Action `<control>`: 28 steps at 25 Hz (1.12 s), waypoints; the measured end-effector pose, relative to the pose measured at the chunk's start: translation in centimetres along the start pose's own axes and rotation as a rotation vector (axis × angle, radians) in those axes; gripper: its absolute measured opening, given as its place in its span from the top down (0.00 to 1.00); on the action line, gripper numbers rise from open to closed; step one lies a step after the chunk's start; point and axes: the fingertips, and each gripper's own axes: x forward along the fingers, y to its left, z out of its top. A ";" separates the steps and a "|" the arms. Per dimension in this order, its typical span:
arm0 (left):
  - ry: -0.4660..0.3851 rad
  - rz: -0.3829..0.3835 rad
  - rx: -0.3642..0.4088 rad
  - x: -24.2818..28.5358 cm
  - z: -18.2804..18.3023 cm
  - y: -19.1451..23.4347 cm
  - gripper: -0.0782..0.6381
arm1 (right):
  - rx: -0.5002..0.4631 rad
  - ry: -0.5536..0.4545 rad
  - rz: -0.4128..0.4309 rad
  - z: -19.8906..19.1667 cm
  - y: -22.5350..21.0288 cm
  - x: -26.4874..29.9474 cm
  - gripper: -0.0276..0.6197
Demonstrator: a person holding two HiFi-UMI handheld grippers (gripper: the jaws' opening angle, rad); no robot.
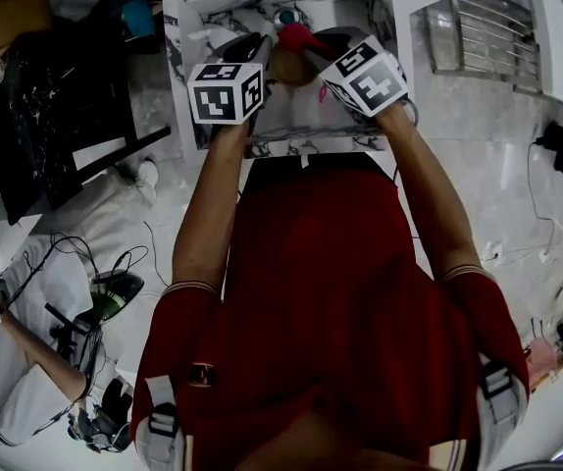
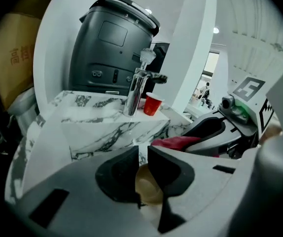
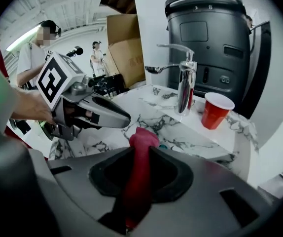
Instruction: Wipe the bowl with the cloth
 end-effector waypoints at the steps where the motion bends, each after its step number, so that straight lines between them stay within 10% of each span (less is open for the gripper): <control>1: -0.016 -0.005 0.011 -0.4 0.6 -0.3 0.82 | 0.009 -0.021 -0.008 0.4 -0.1 -0.6 0.82; 28: -0.459 -0.157 0.278 -11.2 12.4 -8.6 0.88 | 0.082 -0.566 -0.117 8.2 1.0 -14.7 0.82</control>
